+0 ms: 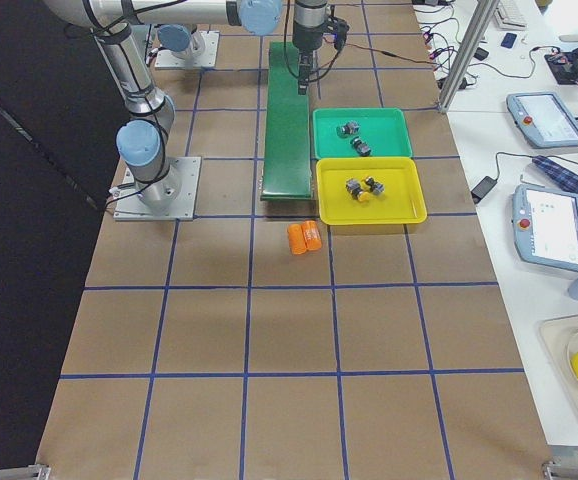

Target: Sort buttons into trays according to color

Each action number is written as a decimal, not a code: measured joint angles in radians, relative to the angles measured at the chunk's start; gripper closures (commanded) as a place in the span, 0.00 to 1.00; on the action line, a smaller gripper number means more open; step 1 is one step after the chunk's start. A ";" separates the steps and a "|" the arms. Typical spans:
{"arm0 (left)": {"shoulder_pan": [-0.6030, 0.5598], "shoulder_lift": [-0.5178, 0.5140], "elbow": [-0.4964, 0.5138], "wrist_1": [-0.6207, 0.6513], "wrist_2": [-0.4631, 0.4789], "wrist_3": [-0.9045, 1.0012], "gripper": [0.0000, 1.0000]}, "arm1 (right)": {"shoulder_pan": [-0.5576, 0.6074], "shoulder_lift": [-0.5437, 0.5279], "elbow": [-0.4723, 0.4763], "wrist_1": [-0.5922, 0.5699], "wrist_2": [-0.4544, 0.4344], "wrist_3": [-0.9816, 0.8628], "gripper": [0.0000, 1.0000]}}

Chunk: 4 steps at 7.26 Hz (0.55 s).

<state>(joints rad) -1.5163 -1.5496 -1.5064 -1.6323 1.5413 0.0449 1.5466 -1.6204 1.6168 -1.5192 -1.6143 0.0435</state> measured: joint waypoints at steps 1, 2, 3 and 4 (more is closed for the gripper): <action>0.000 0.001 0.000 0.000 -0.001 0.000 0.00 | 0.019 -0.006 0.019 -0.006 -0.012 0.000 0.00; 0.001 0.001 0.000 0.000 -0.001 0.000 0.00 | 0.031 -0.009 0.025 -0.008 -0.019 0.000 0.00; 0.001 0.002 0.000 -0.001 0.000 0.000 0.00 | 0.034 -0.007 0.024 -0.008 -0.030 0.000 0.00; 0.001 0.002 0.000 -0.001 0.000 0.000 0.00 | 0.035 -0.008 0.023 -0.009 -0.043 0.004 0.00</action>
<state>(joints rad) -1.5156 -1.5478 -1.5064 -1.6332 1.5415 0.0448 1.5812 -1.6280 1.6397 -1.5286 -1.6574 0.0478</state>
